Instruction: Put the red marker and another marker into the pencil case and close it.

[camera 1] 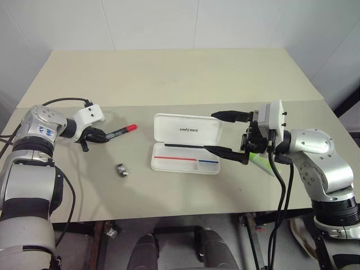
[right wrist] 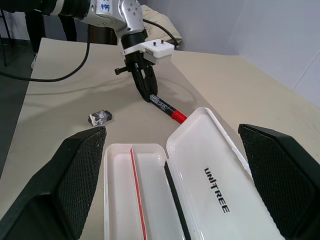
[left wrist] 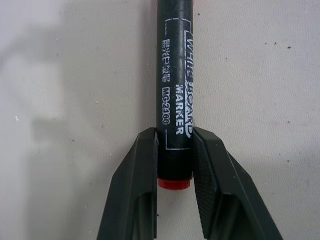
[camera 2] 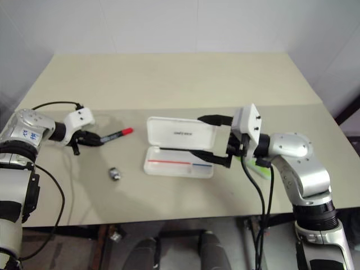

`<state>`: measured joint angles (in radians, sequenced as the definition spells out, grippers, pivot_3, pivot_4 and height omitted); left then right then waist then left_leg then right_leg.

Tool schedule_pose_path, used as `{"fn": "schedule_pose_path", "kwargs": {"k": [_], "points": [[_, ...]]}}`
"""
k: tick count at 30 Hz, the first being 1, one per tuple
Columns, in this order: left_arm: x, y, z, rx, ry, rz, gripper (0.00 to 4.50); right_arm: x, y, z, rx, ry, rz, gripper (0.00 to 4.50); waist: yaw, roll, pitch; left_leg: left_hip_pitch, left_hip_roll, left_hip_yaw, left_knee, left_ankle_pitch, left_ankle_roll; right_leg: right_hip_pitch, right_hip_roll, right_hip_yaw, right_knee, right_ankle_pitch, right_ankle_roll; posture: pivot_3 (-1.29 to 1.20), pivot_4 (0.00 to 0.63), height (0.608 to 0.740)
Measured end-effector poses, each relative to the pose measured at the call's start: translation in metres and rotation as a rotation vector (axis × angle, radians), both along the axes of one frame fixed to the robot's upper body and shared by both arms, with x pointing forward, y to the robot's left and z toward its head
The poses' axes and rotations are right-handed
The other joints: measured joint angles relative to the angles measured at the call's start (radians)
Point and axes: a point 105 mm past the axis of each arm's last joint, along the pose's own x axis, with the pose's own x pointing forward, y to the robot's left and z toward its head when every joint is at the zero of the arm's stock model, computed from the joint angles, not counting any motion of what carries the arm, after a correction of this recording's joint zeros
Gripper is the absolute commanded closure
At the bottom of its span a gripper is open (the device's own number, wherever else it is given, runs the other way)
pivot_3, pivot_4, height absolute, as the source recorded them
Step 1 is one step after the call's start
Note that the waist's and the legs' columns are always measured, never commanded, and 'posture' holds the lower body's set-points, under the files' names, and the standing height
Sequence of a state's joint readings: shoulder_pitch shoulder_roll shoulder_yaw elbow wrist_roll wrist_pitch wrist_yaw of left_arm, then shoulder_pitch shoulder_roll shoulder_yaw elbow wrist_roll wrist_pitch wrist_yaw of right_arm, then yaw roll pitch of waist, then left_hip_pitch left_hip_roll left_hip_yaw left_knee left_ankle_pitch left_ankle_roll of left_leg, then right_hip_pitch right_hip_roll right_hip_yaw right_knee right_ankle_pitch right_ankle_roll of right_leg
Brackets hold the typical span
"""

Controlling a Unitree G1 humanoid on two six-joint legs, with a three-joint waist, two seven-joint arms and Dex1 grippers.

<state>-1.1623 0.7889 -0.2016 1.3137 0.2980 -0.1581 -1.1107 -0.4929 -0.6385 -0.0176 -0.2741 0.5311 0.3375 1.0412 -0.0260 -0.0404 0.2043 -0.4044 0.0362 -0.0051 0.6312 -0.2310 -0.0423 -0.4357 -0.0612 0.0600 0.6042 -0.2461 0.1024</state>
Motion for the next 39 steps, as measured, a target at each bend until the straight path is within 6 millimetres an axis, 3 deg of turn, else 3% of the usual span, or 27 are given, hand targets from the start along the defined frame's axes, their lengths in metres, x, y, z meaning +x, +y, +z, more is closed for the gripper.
{"fn": "schedule_pose_path", "kwargs": {"k": [3, 8, 14, 17, 20, 27, 34, 39], "points": [[0.0, -0.002, 0.004, 0.004, -0.032, -0.042, 3.88, 0.0, 0.0, 0.0, 0.001, -0.004, -0.003, 0.0, -0.001, 0.0, 0.0, -0.001, 0.0, 0.0, -0.001, 0.0, 0.0, 0.0, 0.0, 0.0, -0.002, 0.006, 0.011, 0.0, 0.15, 0.74], [-0.015, 0.005, 0.011, 0.003, -0.044, -0.148, 3.88, 0.001, -0.003, -0.004, -0.002, 0.0, -0.005, 0.0, -0.006, 0.0, 0.0, -0.001, 0.001, 0.002, -0.003, -0.003, -0.001, -0.004, 0.0, 0.0, 0.0, 0.007, 0.014, 0.0, 0.15, 0.74], [-0.041, -0.007, 0.036, -0.053, -0.091, -0.396, 3.88, 0.001, -0.006, -0.012, -0.012, 0.013, 0.0, 0.0, -0.002, 0.0, 0.0, -0.003, 0.002, 0.002, -0.003, -0.004, -0.001, -0.007, 0.0, 0.0, 0.003, 0.005, 0.014, 0.0, 0.15, 0.74], [-0.053, -0.011, 0.03, -0.053, -0.072, -0.438, 3.88, 0.002, -0.009, -0.016, -0.02, 0.02, -0.006, 0.0, -0.003, 0.0, 0.0, -0.002, 0.002, 0.003, -0.002, -0.004, -0.001, -0.006, 0.0, 0.001, 0.005, 0.005, 0.014, 0.0, 0.15, 0.74], [-0.066, -0.031, 0.021, -0.098, -0.04, -0.489, 3.88, 0.004, -0.013, -0.019, -0.028, 0.019, -0.006, 0.0, -0.004, 0.0, 0.0, -0.002, 0.002, 0.003, -0.001, -0.004, -0.001, -0.006, 0.0, 0.001, 0.007, 0.005, 0.014, 0.0, 0.15, 0.74], [-0.089, -0.073, 0.024, -0.167, 0.001, -0.58, 3.88, 0.004, -0.015, -0.021, -0.039, 0.018, -0.012, 0.0, -0.004, 0.0, 0.0, -0.001, 0.002, 0.003, 0.0, -0.004, -0.001, -0.006, 0.001, 0.002, 0.008, 0.003, 0.01, 0.0, 0.15, 0.74], [-0.082, -0.112, 0.017, -0.22, 0.021, -0.578, 3.88, 0.003, -0.02, -0.03, -0.038, 0.045, -0.042, 0.0, -0.003, 0.0, 0.0, -0.001, 0.002, 0.003, 0.001, -0.003, 0.0, -0.006, 0.002, 0.003, 0.007, 0.003, 0.011, 0.0, 0.15, 0.74], [-0.064, -0.151, 0.031, -0.22, -0.029, -0.615, 3.88, 0.001, -0.029, -0.038, -0.038, 0.065, -0.089, 0.0, -0.001, 0.0, 0.0, -0.001, 0.001, 0.002, 0.002, -0.003, 0.0, -0.004, 0.002, 0.003, 0.005, 0.003, 0.012, 0.0, 0.15, 0.74]]}}
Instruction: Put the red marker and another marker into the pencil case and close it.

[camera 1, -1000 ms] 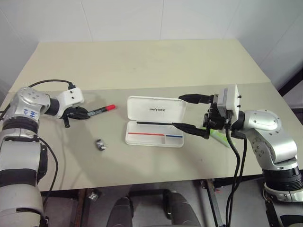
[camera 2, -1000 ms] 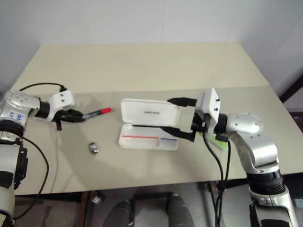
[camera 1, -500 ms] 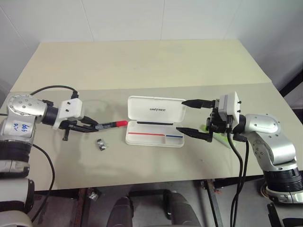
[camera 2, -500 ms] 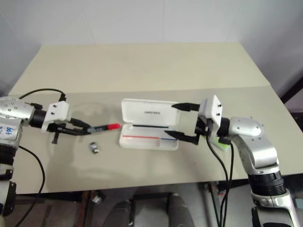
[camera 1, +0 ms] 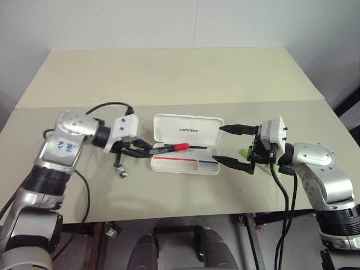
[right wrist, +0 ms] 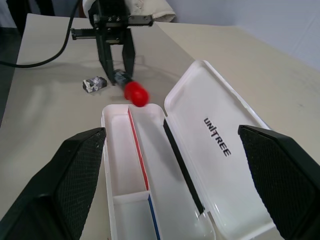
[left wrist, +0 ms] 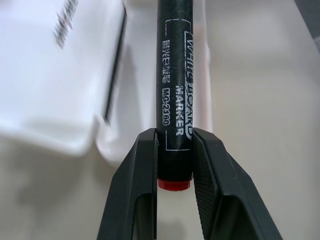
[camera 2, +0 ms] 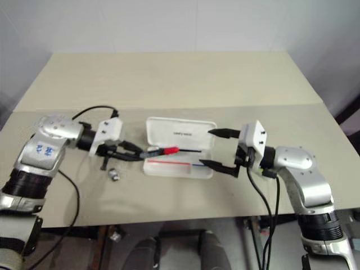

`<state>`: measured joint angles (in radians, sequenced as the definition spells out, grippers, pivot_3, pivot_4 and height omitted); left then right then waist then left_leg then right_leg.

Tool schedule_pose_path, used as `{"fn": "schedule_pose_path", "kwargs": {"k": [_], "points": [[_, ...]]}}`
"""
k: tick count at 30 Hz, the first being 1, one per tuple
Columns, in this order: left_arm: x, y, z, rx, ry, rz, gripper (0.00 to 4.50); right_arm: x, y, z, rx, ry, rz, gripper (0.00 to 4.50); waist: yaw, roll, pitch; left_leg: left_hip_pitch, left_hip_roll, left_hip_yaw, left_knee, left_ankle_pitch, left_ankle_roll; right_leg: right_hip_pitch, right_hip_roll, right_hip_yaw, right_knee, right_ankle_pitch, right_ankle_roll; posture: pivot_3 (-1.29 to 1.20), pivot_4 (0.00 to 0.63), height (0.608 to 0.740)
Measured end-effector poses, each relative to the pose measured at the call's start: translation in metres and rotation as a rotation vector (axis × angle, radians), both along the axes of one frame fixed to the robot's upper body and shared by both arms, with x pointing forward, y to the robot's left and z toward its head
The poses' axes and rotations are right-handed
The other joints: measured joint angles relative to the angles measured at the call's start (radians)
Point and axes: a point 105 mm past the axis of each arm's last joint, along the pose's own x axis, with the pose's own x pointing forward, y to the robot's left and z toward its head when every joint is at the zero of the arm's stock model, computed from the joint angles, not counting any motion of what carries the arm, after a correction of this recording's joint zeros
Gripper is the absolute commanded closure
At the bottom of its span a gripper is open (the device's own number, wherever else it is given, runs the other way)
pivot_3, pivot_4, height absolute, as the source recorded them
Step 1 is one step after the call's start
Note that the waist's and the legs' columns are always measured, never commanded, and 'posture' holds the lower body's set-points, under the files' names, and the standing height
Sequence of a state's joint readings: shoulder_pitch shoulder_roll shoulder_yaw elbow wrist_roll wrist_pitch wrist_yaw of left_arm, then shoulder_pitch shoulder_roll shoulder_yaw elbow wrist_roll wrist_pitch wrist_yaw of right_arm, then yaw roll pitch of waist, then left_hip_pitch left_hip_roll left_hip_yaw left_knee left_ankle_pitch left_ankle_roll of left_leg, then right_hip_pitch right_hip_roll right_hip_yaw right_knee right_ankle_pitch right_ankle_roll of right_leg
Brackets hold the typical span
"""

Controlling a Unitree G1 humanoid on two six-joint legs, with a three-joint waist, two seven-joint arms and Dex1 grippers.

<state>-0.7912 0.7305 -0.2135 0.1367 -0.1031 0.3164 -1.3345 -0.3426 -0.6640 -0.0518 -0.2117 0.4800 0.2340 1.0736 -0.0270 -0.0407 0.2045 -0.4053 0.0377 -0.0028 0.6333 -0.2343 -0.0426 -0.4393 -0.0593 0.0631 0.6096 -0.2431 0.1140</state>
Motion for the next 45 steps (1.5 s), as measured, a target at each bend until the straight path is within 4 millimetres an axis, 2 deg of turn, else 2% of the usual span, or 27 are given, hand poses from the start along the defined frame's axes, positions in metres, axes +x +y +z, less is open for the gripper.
{"fn": "schedule_pose_path", "kwargs": {"k": [8, 14, 23, 25, 30, 39, 42, 45], "points": [[0.011, -0.031, -0.013, 0.046, 0.023, -0.038, 3.88, -0.006, -0.01, -0.006, -0.004, 0.005, -0.067, 0.0, -0.004, 0.0, 0.0, 0.001, 0.0, -0.001, 0.0, 0.0, 0.0, 0.0, 0.001, 0.001, 0.001, 0.001, 0.002, 0.0, 0.15, 0.74], [0.024, -0.036, -0.024, 0.112, 0.025, -0.012, 3.88, -0.013, -0.009, -0.009, -0.001, 0.003, -0.089, 0.0, -0.002, 0.0, 0.0, 0.0, 0.0, -0.001, 0.001, 0.0, 0.0, 0.0, 0.001, 0.001, 0.0, 0.0, 0.0, 0.0, 0.15, 0.74], [0.036, -0.041, -0.029, 0.183, -0.02, -0.024, 3.88, -0.016, -0.01, -0.006, 0.009, -0.02, -0.128, 0.0, -0.002, 0.0, 0.0, 0.0, 0.0, 0.0, 0.001, 0.0, 0.0, 0.001, 0.001, 0.002, -0.001, 0.0, 0.0, 0.0, 0.15, 0.74], [0.035, -0.041, -0.031, 0.193, -0.017, -0.032, 3.13, -0.017, -0.01, -0.005, 0.01, -0.023, -0.131, 0.0, -0.002, 0.0, 0.0, 0.0, 0.0, 0.0, 0.0, 0.0, 0.0, 0.0, 0.001, 0.002, -0.001, 0.0, 0.0, 0.0, 0.15, 0.74], [0.033, -0.049, -0.031, 0.185, -0.023, -0.063, 1.6, -0.017, -0.009, -0.003, 0.013, -0.033, -0.137, 0.0, -0.001, 0.0, 0.0, 0.0, 0.0, 0.0, 0.001, 0.0, 0.0, 0.001, 0.001, 0.002, -0.002, 0.0, 0.0, 0.0, 0.15, 0.74], [0.033, -0.054, -0.025, 0.174, -0.035, -0.081, 1.6, -0.016, -0.009, -0.002, 0.016, -0.037, -0.139, 0.0, -0.001, 0.0, 0.0, 0.0, 0.0, 0.0, 0.0, 0.0, 0.0, 0.001, 0.001, 0.002, -0.002, 0.0, 0.0, 0.0, 0.15, 0.74], [0.03, -0.055, -0.019, 0.151, -0.027, -0.087, 1.02, -0.015, -0.008, 0.0, 0.016, -0.039, -0.139, 0.0, -0.002, 0.0, 0.0, 0.0, 0.0, 0.0, 0.001, 0.0, 0.0, 0.001, 0.001, 0.002, -0.002, 0.0, 0.0, 0.0, 0.15, 0.74], [0.021, -0.06, 0.001, 0.08, -0.051, -0.135, 0.06, -0.008, -0.013, 0.001, -0.008, -0.014, -0.159, 0.0, -0.001, 0.0, 0.0, 0.0, 0.0, 0.0, 0.0, 0.0, 0.0, 0.001, 0.001, 0.002, -0.001, 0.0, 0.0, 0.0, 0.15, 0.74]]}}
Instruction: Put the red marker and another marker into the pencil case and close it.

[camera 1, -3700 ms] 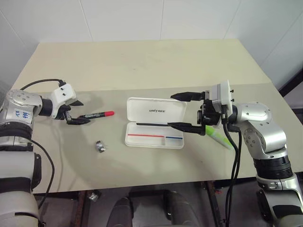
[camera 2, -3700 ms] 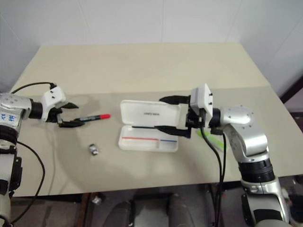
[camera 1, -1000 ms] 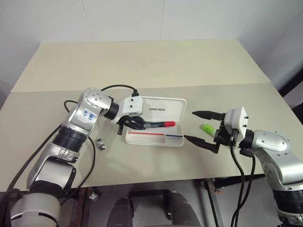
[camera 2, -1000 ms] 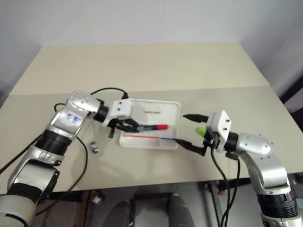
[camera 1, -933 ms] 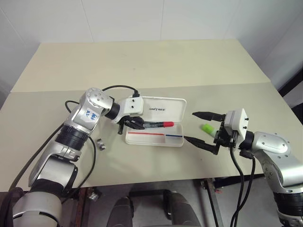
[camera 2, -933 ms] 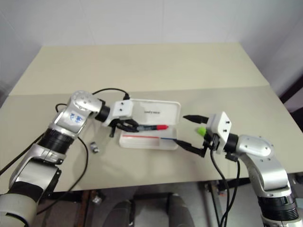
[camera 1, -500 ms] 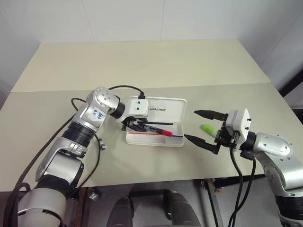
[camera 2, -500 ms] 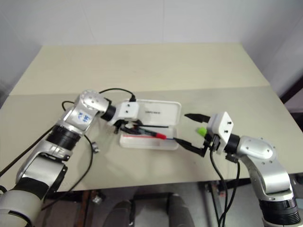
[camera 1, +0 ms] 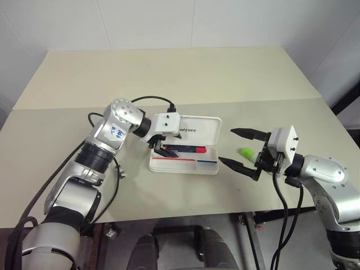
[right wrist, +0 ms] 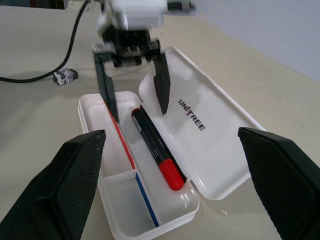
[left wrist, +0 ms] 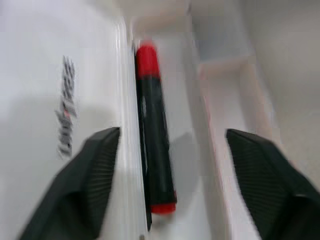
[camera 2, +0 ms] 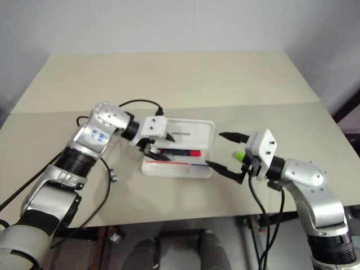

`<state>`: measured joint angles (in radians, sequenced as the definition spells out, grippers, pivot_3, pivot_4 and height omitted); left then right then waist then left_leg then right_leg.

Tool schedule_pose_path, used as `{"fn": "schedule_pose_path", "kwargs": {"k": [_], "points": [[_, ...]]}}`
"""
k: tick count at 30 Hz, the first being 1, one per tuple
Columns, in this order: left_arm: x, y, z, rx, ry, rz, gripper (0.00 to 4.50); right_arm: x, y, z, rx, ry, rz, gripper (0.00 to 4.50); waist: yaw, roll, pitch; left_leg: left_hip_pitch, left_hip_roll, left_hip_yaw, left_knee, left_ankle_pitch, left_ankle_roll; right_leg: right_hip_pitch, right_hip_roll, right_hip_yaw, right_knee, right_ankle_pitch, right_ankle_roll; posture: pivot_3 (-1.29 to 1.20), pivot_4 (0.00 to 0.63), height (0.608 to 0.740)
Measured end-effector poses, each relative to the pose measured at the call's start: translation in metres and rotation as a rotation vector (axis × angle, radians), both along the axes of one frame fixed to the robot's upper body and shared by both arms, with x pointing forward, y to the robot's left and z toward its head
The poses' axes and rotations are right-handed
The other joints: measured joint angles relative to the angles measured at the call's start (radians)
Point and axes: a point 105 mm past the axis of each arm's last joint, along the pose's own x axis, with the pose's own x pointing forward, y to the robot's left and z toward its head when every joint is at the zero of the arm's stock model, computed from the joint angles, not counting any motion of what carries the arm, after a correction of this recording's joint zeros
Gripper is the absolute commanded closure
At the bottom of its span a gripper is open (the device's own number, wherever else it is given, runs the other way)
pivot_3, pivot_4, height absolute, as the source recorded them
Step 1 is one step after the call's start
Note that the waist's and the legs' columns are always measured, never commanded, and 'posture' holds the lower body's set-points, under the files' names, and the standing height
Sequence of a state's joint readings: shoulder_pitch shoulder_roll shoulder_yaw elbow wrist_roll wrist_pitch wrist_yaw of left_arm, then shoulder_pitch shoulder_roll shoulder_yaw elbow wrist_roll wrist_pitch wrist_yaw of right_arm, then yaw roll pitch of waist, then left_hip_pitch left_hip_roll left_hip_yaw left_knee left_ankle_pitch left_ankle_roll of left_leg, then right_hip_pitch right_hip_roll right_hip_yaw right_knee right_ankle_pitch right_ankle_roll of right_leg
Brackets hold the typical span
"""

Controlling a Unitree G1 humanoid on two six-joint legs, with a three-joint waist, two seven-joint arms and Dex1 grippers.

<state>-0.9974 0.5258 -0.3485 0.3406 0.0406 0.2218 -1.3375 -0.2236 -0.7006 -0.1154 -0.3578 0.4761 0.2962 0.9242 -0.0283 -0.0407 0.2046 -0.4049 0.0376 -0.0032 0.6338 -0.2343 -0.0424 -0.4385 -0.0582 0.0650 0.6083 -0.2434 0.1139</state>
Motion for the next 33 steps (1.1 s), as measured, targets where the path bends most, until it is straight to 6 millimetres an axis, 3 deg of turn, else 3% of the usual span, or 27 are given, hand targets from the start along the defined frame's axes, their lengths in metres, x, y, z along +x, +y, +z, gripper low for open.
{"fn": "schedule_pose_path", "kwargs": {"k": [3, 9, 13, 19, 23, 30, 33], "points": [[-0.01, 0.003, 0.017, -0.096, 0.008, -0.055, 0.02, 0.006, -0.011, -0.004, -0.049, 0.065, -0.049, 0.0, -0.001, 0.0, 0.0, 0.0, 0.0, 0.0, 0.0, 0.0, 0.0, 0.0, 0.0, 0.0, 0.0, 0.0, 0.0, 0.0, 0.15, 0.74], [-0.03, 0.029, 0.026, -0.261, 0.087, -0.141, 0.02, 0.018, -0.048, -0.017, -0.19, 0.215, -0.219, 0.0, 0.0, 0.0, 0.0, 0.001, 0.0, 0.0, 0.0, 0.0, 0.0, -0.001, 0.0, 0.001, 0.001, 0.0, -0.001, 0.0, 0.15, 0.74], [-0.03, 0.048, 0.04, -0.312, 0.051, -0.109, 0.02, 0.021, -0.07, -0.025, -0.268, 0.303, -0.305, 0.0, 0.0, 0.0, 0.0, 0.0, 0.0, 0.001, 0.002, 0.0, 0.0, 0.001, 0.0, 0.001, 0.001, -0.006, -0.011, 0.0, 0.15, 0.74], [-0.033, 0.071, 0.046, -0.351, 0.041, -0.058, 0.02, 0.021, -0.095, -0.051, -0.357, 0.458, -0.346, 0.0, -0.004, 0.0, 0.0, 0.001, 0.0, 0.001, 0.003, 0.0, 0.0, 0.001, 0.0, 0.002, 0.001, -0.006, -0.011, 0.0, 0.15, 0.74], [-0.036, 0.077, 0.05, -0.335, 0.027, -0.049, 0.02, 0.024, -0.103, -0.064, -0.386, 0.523, -0.357, 0.0, -0.005, 0.0, 0.0, 0.001, 0.0, 0.001, 0.003, 0.0, 0.0, 0.0, 0.0, 0.002, 0.001, -0.006, -0.011, 0.0, 0.15, 0.74], [-0.041, 0.088, 0.047, -0.324, 0.03, -0.022, 0.02, 0.042, -0.096, -0.072, -0.455, 0.549, -0.325, 0.0, -0.014, -0.001, -0.001, 0.002, 0.0, 0.002, 0.003, 0.0, 0.0, 0.001, 0.0, 0.003, 0.002, -0.006, -0.01, 0.0, 0.15, 0.74], [-0.048, 0.086, 0.046, -0.327, 0.036, -0.039, 0.0, 0.051, -0.093, -0.072, -0.464, 0.557, -0.314, 0.59, -0.028, -0.002, -0.001, 0.003, 0.0, 0.002, 0.006, 0.0, 0.0, 0.003, 0.0, 0.003, 0.002, -0.005, -0.01, 0.0, 0.15, 0.74]]}}
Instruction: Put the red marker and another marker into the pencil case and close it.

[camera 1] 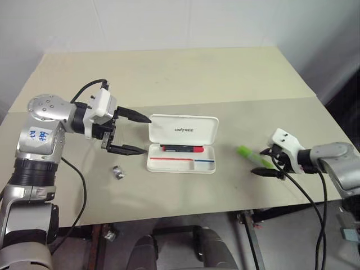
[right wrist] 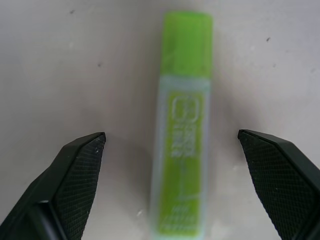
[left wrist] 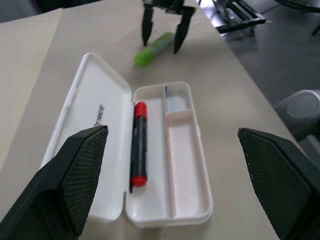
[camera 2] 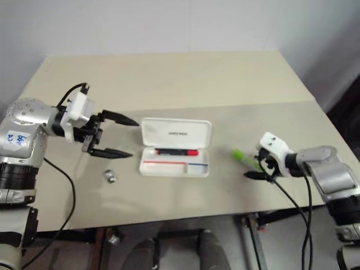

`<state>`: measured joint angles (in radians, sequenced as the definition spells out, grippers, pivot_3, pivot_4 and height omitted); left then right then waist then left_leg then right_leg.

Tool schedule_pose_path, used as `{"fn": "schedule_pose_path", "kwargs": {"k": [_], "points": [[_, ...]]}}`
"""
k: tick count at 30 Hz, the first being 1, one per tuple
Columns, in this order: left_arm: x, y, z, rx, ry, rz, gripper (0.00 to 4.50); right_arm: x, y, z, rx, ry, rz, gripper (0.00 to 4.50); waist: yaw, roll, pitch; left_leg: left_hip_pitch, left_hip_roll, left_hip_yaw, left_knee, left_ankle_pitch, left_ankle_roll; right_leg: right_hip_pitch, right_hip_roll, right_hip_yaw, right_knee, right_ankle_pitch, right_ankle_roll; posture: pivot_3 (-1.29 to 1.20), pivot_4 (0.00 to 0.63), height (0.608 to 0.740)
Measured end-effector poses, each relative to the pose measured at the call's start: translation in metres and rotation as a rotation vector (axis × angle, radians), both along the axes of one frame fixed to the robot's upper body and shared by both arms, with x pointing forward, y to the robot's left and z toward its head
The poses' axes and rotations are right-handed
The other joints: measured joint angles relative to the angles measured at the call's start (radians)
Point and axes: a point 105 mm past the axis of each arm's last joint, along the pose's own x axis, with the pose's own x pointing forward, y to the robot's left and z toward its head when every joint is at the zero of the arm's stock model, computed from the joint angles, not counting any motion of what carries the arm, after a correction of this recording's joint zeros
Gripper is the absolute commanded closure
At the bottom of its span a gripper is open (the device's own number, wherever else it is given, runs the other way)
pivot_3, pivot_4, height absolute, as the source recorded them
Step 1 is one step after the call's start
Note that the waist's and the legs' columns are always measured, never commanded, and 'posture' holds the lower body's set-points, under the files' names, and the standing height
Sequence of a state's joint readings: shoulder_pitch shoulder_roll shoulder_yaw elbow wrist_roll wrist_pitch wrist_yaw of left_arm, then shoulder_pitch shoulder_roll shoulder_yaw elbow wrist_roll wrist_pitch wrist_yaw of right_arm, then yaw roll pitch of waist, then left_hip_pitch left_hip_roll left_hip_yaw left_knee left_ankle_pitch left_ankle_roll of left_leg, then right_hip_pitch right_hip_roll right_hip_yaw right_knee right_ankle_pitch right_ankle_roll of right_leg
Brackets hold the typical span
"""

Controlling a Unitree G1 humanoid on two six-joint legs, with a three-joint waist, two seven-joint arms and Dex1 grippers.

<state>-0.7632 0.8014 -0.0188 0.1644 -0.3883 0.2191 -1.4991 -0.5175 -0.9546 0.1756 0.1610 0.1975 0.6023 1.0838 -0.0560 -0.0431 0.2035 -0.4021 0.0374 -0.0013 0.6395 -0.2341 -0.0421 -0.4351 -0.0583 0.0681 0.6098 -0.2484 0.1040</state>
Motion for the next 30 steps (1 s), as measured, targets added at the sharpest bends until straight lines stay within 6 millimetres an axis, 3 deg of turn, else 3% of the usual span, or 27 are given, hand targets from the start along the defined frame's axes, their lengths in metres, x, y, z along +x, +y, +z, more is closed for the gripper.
{"fn": "schedule_pose_path", "kwargs": {"k": [7, 9, 22, 27, 30], "points": [[-0.004, 0.007, 0.002, 0.008, -0.007, 0.033, 0.0, 0.003, -0.002, 0.0, -0.029, 0.036, 0.025, 2.99, -0.001, 0.0, 0.0, 0.005, 0.0, 0.0, 0.003, 0.0, 0.0, 0.007, 0.0, 0.0, -0.001, 0.0, 0.0, 0.0, 0.15, 0.74], [-0.004, 0.007, 0.0, 0.005, -0.001, 0.037, 0.0, 0.004, -0.002, 0.0, -0.029, 0.038, 0.029, 3.42, -0.001, 0.0, 0.0, 0.005, 0.0, 0.0, 0.003, 0.0, 0.0, 0.007, 0.0, 0.0, -0.001, 0.0, 0.0, 0.0, 0.15, 0.74], [-0.009, 0.004, -0.003, -0.021, 0.007, 0.019, 0.0, 0.005, 0.006, 0.005, -0.034, 0.007, 0.077, 3.42, -0.006, 0.0, 0.0, 0.006, 0.0, 0.002, 0.002, -0.001, 0.0, 0.006, 0.0, 0.003, -0.001, 0.0, 0.0, 0.0, 0.15, 0.74], [-0.009, 0.012, -0.017, -0.031, 0.048, 0.051, 0.0, -0.003, 0.061, 0.056, -0.006, -0.111, 0.283, 3.42, -0.008, 0.003, 0.002, 0.007, 0.0, 0.005, -0.004, -0.001, 0.0, 0.002, 0.001, 0.006, 0.001, -0.001, 0.0, 0.0, 0.15, 0.74], [-0.007, 0.02, -0.025, -0.029, 0.062, 0.082, 0.0, -0.008, 0.079, 0.073, 0.003, -0.154, 0.338, 3.42, -0.002, 0.003, 0.002, 0.008, 0.0, 0.005, -0.007, -0.001, -0.001, 0.002, 0.001, 0.006, 0.0, -0.003, -0.001, 0.0, 0.15, 0.74]]}}
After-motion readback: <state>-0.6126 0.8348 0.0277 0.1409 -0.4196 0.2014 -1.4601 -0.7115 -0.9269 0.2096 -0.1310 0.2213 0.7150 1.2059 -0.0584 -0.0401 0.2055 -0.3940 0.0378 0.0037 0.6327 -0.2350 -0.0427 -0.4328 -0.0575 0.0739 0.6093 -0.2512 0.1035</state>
